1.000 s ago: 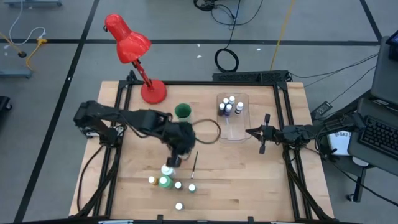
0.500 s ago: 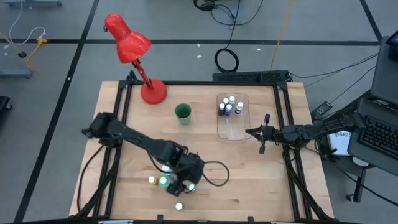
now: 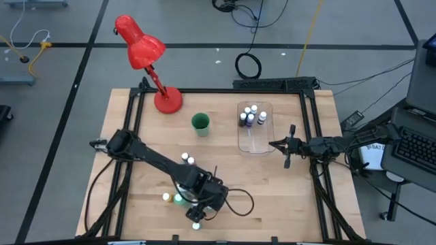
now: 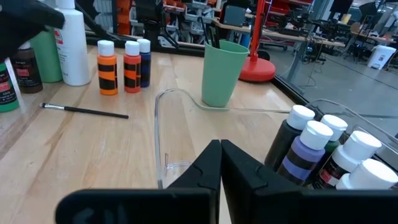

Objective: Pick & Place Paint Supplies
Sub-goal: Put the green paint bottle into the transparent bin

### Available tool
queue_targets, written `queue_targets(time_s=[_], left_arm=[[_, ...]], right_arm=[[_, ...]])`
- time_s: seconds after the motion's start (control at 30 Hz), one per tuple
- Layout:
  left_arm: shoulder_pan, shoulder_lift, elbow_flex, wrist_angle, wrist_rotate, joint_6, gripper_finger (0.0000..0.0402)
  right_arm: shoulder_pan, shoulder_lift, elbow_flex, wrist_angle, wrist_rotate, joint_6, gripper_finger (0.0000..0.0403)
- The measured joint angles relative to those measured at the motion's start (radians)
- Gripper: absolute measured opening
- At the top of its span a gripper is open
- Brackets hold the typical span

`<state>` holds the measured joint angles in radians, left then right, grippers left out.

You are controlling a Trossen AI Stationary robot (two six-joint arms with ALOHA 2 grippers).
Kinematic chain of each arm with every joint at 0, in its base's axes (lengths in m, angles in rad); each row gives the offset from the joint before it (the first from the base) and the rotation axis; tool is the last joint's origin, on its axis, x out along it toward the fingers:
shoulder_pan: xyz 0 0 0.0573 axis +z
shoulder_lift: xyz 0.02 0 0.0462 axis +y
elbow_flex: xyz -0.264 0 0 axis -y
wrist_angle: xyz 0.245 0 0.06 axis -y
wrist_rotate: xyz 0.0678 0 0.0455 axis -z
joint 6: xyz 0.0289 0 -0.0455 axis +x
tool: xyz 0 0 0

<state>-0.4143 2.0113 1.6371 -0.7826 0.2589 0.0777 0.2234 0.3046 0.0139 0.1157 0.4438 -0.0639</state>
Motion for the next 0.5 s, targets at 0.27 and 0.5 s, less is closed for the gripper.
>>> queue_targets(time_s=[0.27, 0.5], left_arm=[[0.0, 0.003, 0.0, 0.001, -0.026, 0.021, 0.0302], [0.008, 0.002, 0.0, 0.002, -0.025, 0.025, 0.0239]], right_arm=[[0.0, 0.0, 0.0, 0.0, 0.0, 0.0, 0.0004], [0.0, 0.0, 0.0, 0.0, 0.0, 0.0, 0.0004]])
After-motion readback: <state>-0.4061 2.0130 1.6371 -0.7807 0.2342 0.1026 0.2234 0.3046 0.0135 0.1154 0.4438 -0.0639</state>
